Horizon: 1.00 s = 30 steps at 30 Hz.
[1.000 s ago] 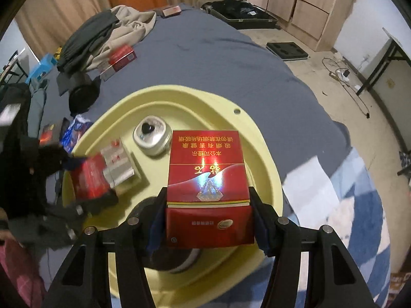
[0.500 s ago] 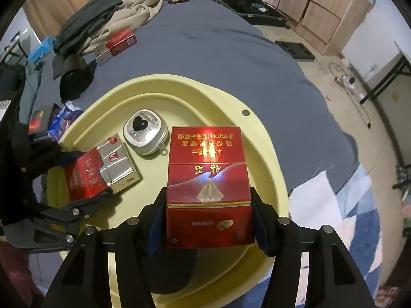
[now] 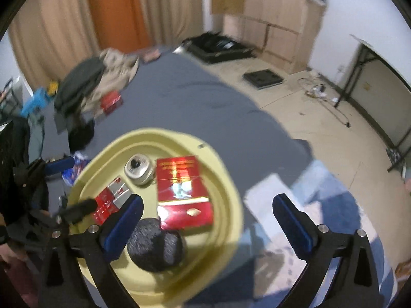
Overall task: Organize rigid objects
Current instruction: 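Return both tools to the rug over the remaining boxes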
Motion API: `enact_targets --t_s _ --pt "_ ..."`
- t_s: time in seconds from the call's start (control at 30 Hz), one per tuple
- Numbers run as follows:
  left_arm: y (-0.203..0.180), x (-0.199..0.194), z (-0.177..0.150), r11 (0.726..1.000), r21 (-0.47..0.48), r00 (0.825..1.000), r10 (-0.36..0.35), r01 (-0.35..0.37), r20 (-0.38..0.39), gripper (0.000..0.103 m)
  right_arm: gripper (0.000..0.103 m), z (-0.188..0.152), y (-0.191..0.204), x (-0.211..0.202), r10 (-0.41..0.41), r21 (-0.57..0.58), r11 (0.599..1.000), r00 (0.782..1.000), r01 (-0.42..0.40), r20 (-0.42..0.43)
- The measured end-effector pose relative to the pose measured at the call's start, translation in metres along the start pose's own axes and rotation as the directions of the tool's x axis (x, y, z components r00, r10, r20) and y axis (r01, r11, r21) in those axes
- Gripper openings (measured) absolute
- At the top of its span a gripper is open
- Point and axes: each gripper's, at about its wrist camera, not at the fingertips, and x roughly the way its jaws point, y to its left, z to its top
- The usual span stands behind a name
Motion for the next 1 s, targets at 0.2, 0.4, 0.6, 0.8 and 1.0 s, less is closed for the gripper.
enact_targets --t_s 0.2,0.4,0.6,0.8,1.0 --pt "-0.067 -0.007 0.013 0.996 0.047 0.997 -0.071 0.072 -0.009 0.103 0.103 -0.042 -0.049 -0.08 -0.071 0.115 0.992 0.994 0.06 0.087" --pt "-0.157 -0.01 0.004 0.968 0.136 0.978 -0.205 0.209 -0.039 0.103 0.103 -0.125 -0.106 -0.17 -0.143 0.249 0.96 0.988 0.125 0.057" --pt "-0.198 -0.001 -0.047 0.973 0.064 0.968 -0.214 0.224 -0.128 0.103 0.103 -0.24 -0.157 -0.243 -0.233 0.393 0.886 0.969 0.244 -0.076" --pt "-0.247 -0.008 -0.048 0.944 0.198 0.955 -0.227 0.264 -0.192 0.103 0.103 -0.338 -0.179 -0.276 -0.325 0.422 0.82 0.922 0.386 -0.212" --pt "-0.292 -0.028 0.001 0.912 0.304 0.959 -0.239 0.276 -0.154 0.103 0.103 -0.367 -0.191 -0.311 -0.319 0.541 0.76 0.932 0.36 -0.172"
